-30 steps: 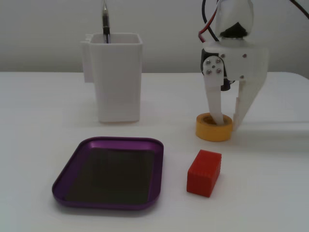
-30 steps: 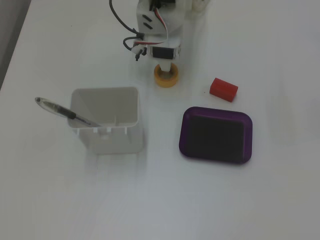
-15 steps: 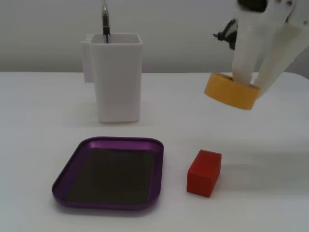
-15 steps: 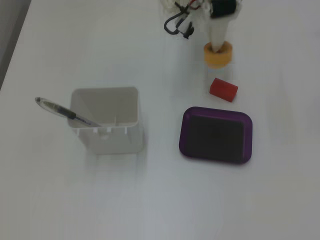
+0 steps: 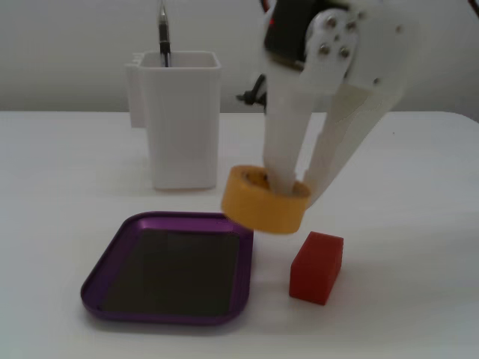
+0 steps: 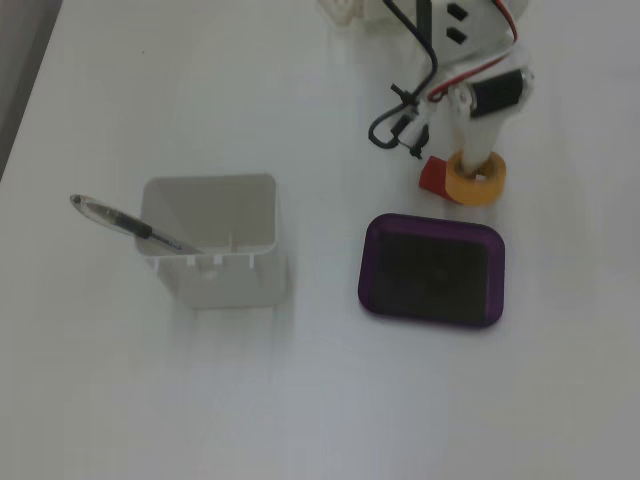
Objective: Grab up the yellow tape and put it in the box.
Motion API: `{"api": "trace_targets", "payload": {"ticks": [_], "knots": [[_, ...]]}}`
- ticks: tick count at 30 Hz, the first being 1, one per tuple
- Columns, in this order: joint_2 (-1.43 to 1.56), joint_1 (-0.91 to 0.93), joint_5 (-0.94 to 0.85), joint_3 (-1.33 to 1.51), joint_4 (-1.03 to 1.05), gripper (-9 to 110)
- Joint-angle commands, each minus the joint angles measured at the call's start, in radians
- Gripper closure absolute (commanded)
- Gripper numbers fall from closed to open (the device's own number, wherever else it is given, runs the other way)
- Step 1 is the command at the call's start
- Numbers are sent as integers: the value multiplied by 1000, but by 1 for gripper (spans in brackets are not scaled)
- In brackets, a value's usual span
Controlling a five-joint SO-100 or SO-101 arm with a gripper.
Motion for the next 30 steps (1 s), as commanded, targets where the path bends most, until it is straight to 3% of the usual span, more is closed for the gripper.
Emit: {"api": "trace_targets", "payload": {"ticks": [1,9,30], "knots": [[-137,48,-3,-175,-2,102],[-293,156,-3,-290,-2,102],[-310,160,-6,-290,-8,95]]}}
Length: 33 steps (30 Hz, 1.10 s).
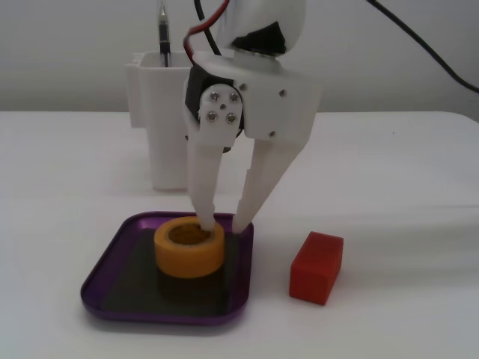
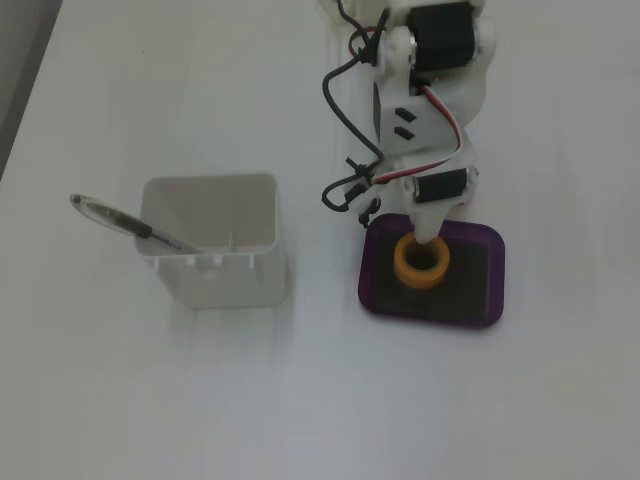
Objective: Grab up the yellow tape and put it in the box.
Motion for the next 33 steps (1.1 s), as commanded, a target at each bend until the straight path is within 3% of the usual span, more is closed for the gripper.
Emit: {"api": "trace_targets", "payload": {"ticks": [1,6,15,23,33], "knots": [[20,-2,6,-41,5,95],[75,3,9,-94,100,91],[443,-8,64,-147,328,88],[833,-2,74,284,311,88],[1304,6,66,1000,60,88]]}}
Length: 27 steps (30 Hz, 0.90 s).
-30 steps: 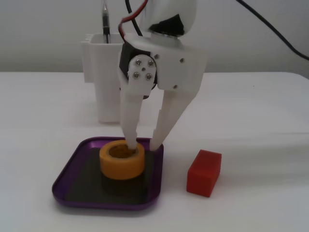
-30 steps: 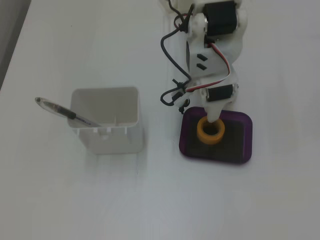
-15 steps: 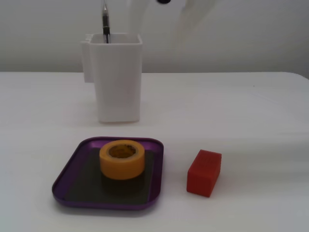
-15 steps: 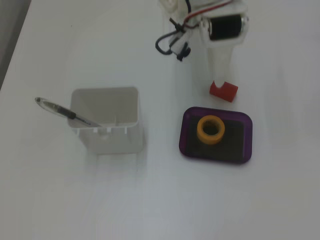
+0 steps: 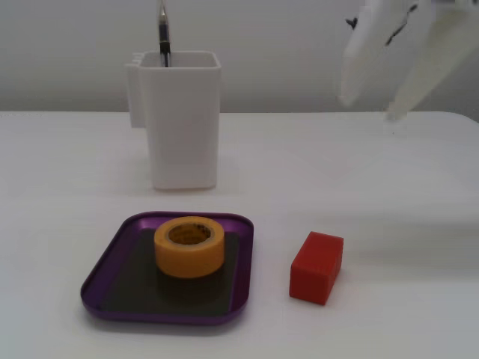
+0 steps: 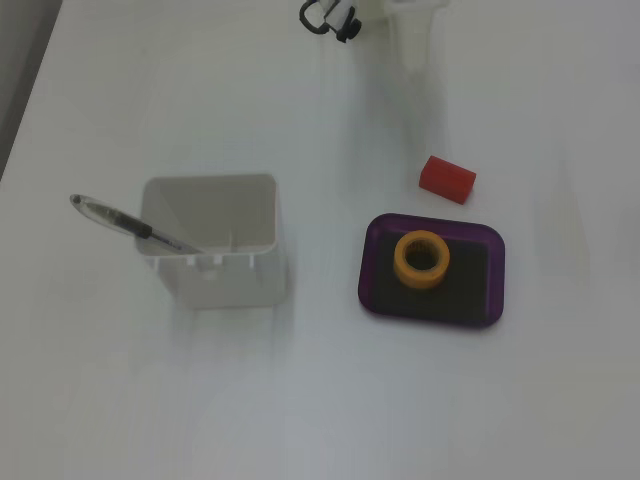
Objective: Grab up the yellow tape and put it in the box.
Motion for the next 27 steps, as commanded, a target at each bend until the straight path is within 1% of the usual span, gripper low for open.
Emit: {"api": "trace_targets", "payload": {"ticks": [1,9,18,24,27], "knots": [[158,5,6,202,-92,88],[400,5,12,569,-222,89],[620,6,20,836,-284,89],[762,6,196,928,-284,89],[827,5,210,931,-268,89]]}}
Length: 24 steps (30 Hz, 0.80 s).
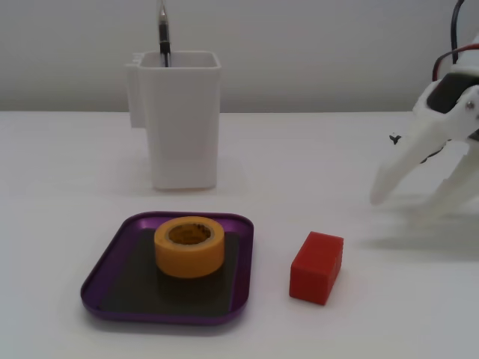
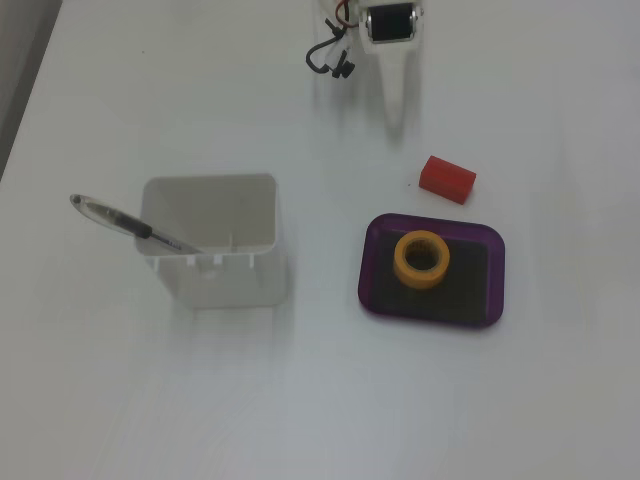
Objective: Grab up the yellow tape and put it in the box.
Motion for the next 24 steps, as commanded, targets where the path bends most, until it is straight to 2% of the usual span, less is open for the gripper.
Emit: {"api": "trace_targets", "payload": {"ticks": [1,7,12,24], "knots": [[61,3,18,17,2,89],[133,3,17,31,80,90],[172,3,17,31,129,103],[288,0,20,44,193,102]]}}
